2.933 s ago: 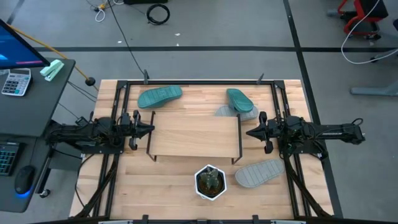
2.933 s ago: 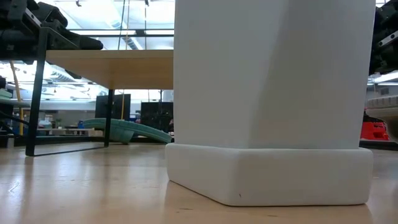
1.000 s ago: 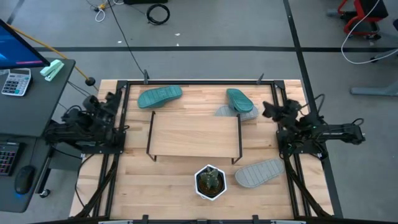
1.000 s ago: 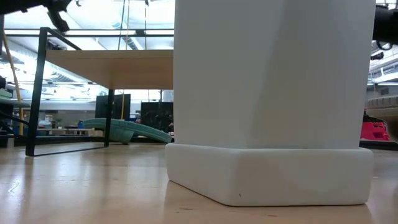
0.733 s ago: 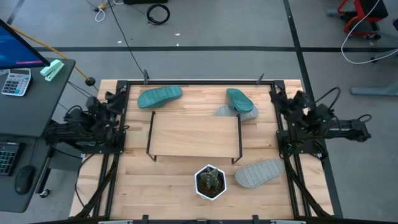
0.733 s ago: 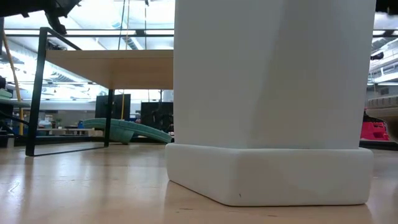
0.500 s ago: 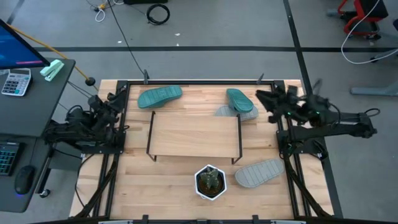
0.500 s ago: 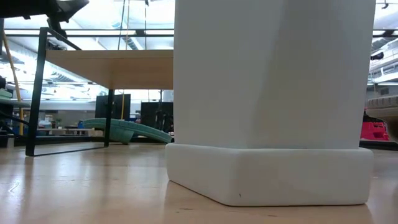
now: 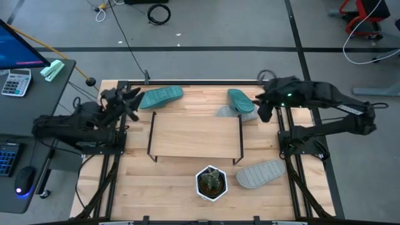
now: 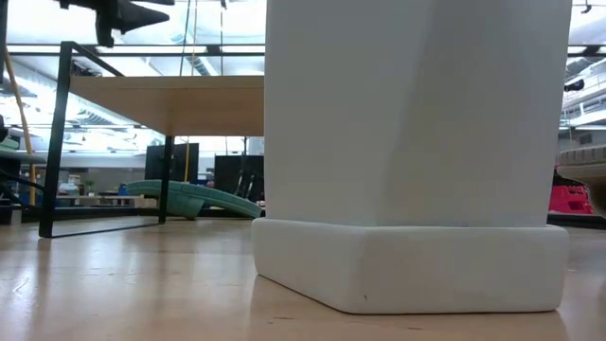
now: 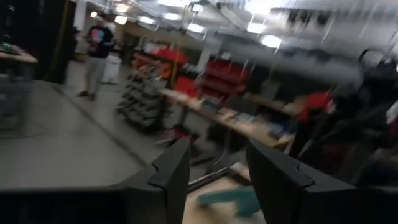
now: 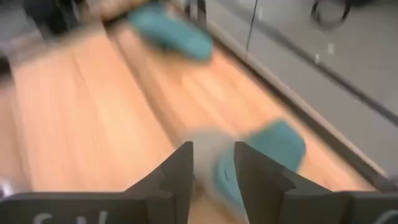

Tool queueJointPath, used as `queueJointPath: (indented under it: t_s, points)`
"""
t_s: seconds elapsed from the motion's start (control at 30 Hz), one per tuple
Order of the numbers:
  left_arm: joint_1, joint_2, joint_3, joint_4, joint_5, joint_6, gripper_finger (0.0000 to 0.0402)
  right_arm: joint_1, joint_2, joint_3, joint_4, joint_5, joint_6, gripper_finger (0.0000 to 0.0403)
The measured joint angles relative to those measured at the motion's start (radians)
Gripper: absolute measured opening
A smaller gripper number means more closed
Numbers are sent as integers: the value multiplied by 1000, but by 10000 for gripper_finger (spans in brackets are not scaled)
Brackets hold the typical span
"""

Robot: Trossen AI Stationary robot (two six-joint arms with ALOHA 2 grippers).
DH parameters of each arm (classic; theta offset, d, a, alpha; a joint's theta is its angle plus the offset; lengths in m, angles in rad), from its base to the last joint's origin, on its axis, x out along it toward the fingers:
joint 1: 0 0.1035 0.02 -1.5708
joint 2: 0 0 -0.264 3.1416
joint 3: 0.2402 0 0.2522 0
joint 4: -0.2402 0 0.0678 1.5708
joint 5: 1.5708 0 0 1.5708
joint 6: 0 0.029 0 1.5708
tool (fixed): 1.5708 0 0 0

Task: Pick and place slides into the shelf
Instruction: Put the right green slide on the shelf

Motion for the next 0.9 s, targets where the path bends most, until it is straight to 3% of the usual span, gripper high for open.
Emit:
queueJointPath:
  t_s: [0.23,0.47,0.77,0.9]
  points:
    - [23,150,196,-217,-67,74,180,44,67,-52,-235,-28,-220,132]
    - [88,214,243,-278,-68,42,179,109,67,-190,-173,-26,-352,182]
    - [135,224,244,-291,-11,3,184,127,109,-288,-13,194,-402,302]
    - [153,224,244,-291,37,-2,182,111,142,-306,24,254,-421,332]
